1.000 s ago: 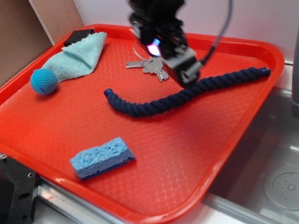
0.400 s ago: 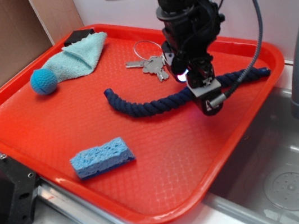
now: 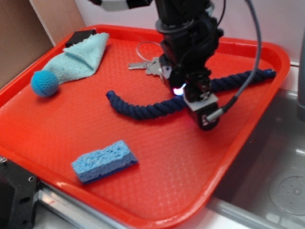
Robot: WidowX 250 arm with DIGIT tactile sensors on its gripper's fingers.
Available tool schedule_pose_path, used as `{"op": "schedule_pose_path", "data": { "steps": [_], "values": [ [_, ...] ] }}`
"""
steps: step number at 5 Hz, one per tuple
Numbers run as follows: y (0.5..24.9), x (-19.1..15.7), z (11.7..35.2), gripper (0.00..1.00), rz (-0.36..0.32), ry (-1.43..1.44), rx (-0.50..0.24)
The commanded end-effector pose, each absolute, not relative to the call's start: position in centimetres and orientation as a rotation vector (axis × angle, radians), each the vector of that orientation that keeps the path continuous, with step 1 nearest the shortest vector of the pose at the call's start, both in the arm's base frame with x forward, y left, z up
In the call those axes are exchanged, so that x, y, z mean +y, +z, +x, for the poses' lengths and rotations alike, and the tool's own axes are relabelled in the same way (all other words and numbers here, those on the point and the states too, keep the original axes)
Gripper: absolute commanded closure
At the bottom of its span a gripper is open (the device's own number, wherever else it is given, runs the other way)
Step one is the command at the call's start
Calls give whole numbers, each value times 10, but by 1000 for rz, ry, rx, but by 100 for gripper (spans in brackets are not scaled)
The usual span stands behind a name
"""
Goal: Grab the blue rope.
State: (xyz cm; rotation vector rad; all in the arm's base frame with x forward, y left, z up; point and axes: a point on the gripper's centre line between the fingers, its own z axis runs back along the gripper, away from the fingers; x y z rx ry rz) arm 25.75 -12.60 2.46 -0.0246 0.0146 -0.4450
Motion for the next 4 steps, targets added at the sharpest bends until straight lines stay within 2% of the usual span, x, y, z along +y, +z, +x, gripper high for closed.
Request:
{"op": "schedule_pose_path", "data": {
  "steps": [1,2,3,4],
  "values": [
    [32,-113,191,100,27,-361,52],
    [31,-108,171,100,26,-335,69],
    [38,-108,157,100,23,-334,51],
    [62,-104,146,100,25,-301,26]
  ]
}}
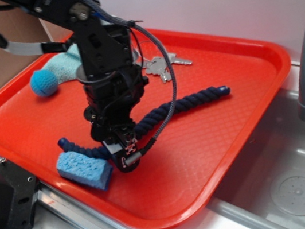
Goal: Grab the blue rope.
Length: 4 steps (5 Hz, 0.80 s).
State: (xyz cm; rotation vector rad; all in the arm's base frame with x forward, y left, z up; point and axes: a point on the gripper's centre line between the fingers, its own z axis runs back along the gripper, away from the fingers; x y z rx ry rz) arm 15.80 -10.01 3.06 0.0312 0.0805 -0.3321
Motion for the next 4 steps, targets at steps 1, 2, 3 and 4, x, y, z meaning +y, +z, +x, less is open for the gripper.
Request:
{"op": "schedule_pose_path", "data": {
  "steps": [1,2,3,4],
  "values": [
    [110,-89,194,100,115,-78,-80],
    [161,-75,240,100,116,173,-89],
    [212,-58,268,100,80,311,-95],
    [218,-52,270,100,93,338,-91]
  ]
}}
